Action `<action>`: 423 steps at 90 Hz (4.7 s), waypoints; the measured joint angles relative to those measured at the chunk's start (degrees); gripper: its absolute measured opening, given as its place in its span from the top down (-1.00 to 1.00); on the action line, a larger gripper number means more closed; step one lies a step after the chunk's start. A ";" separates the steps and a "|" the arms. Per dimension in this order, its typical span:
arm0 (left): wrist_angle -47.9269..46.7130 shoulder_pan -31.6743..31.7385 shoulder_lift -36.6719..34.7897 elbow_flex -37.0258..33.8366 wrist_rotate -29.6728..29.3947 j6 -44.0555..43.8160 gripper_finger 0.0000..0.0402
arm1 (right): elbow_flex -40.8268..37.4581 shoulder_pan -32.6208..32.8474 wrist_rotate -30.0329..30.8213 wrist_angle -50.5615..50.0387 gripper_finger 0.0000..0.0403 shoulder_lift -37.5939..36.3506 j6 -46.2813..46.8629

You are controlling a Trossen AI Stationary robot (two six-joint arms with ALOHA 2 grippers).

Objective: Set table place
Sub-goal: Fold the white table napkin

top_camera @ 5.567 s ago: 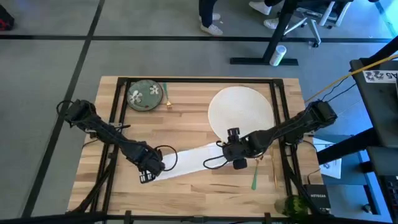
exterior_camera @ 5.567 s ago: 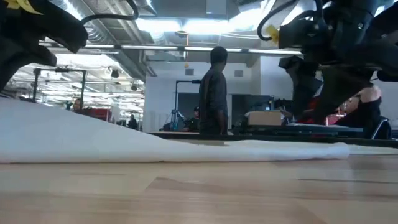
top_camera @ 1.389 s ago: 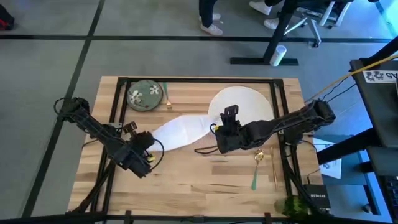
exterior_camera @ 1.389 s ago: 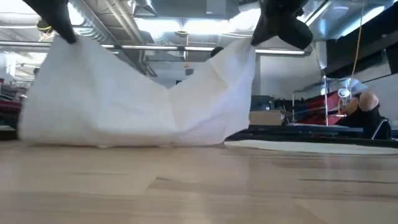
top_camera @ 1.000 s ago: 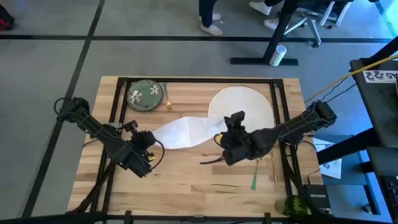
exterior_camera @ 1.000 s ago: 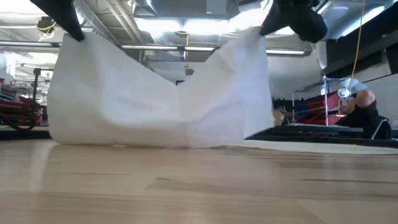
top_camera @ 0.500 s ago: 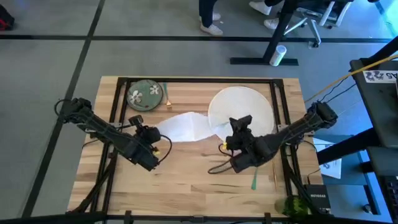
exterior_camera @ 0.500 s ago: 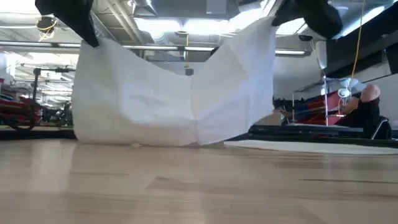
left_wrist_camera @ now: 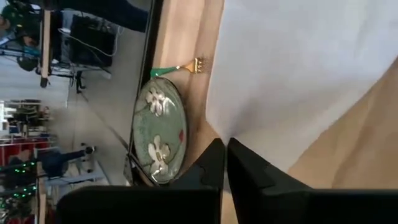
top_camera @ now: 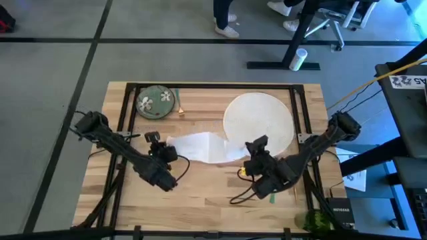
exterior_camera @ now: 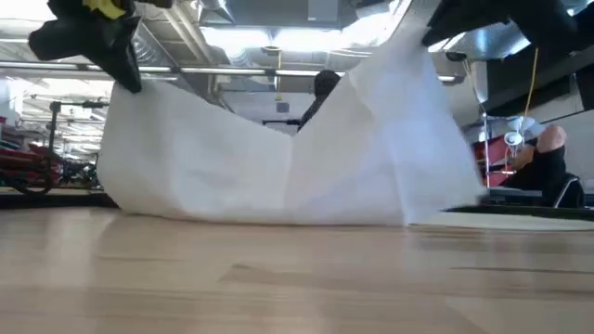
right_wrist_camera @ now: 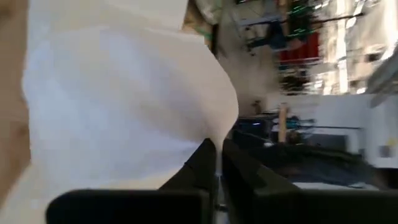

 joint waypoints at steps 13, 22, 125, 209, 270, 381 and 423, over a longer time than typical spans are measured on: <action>0.02 -0.69 0.00 0.00 0.86 -1.13 1.00 | -0.02 0.00 -5.54 2.66 0.83 0.00 -0.28; 0.02 -0.84 0.00 0.00 1.21 -1.66 1.00 | -0.02 0.00 -9.04 3.56 0.65 -0.02 -0.64; 0.61 -8.98 6.78 -2.63 0.84 -1.58 1.00 | -0.02 -0.02 -15.30 4.77 0.07 0.00 -1.88; 9.10 -19.81 12.11 3.08 11.26 4.45 1.00 | -0.02 -0.53 -15.34 3.76 0.08 0.04 -1.51; 24.26 -21.58 12.11 3.10 19.58 8.07 1.00 | -0.02 -0.85 -15.43 3.74 0.08 0.04 -1.60; 32.18 -21.45 12.11 3.10 24.14 2.84 0.30 | -0.02 -5.68 -34.94 11.60 0.08 4.50 -9.43; 31.95 -21.43 12.11 3.08 24.11 3.09 0.30 | -0.02 -24.94 -53.51 26.21 0.08 11.02 -28.98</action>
